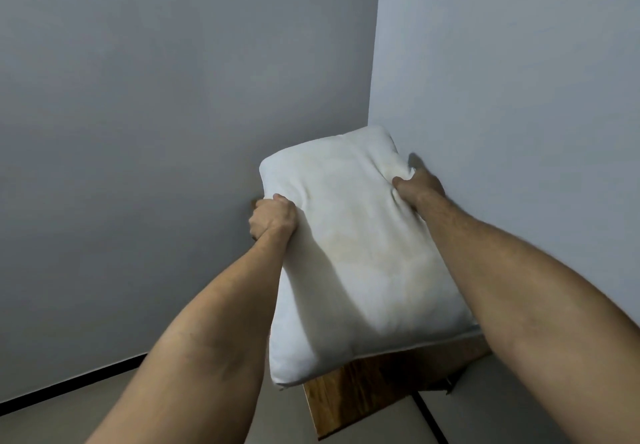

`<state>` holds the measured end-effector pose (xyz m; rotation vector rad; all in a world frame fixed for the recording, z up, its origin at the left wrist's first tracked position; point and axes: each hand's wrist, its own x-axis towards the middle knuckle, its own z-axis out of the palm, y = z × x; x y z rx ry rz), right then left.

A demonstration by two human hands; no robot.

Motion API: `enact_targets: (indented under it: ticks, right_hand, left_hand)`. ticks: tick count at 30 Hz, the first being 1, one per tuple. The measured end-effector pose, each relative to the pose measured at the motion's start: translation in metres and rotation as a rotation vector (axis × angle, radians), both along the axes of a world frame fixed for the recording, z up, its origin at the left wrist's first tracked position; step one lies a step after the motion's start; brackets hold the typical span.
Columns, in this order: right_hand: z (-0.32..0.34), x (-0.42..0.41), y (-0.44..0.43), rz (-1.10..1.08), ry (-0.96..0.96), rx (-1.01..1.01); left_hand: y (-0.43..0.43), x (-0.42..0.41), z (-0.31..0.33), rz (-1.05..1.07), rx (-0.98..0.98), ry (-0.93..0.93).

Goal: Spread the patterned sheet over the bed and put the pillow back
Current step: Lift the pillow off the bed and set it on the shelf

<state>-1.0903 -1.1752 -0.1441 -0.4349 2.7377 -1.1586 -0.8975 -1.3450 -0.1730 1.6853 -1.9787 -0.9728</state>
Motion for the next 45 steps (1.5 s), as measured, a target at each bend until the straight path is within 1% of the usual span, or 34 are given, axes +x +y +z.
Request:
enact_targets:
  ticks: [7, 13, 17, 21, 31, 35, 37, 39, 42, 45]
  right_hand:
    - [-0.044, -0.060, -0.036, 0.046, -0.056, 0.114]
    - [-0.082, -0.099, -0.060, 0.086, -0.126, 0.147]
    - [-0.107, -0.120, -0.070, 0.111, -0.163, 0.170]
    - [-0.137, -0.134, -0.071, 0.122, -0.192, 0.173]
    - [-0.186, -0.140, -0.061, 0.166, -0.199, 0.130]
    - [-0.190, -0.148, -0.064, 0.187, -0.211, 0.148]
    - [-0.183, -0.148, -0.063, 0.200, -0.205, 0.188]
    - [-0.171, -0.147, -0.063, 0.180, -0.199, 0.252]
    - [-0.143, -0.137, -0.069, 0.105, -0.068, 0.355]
    - [-0.106, -0.112, -0.085, 0.201, 0.062, 0.290]
  left_hand:
    - [-0.017, -0.048, -0.044, 0.034, 0.112, -0.053]
    - [-0.038, -0.079, -0.074, 0.056, 0.165, -0.105]
    - [-0.045, -0.092, -0.106, 0.068, 0.217, -0.148]
    - [-0.048, -0.099, -0.131, 0.097, 0.254, -0.168]
    - [-0.042, -0.106, -0.162, 0.148, 0.274, -0.215]
    - [-0.046, -0.105, -0.164, 0.142, 0.261, -0.203]
    - [-0.047, -0.103, -0.157, 0.135, 0.256, -0.185]
    - [-0.052, -0.099, -0.150, 0.117, 0.206, -0.162]
    - [-0.062, -0.085, -0.126, 0.089, 0.076, -0.141]
    - [-0.072, -0.062, -0.090, 0.068, -0.071, -0.107]
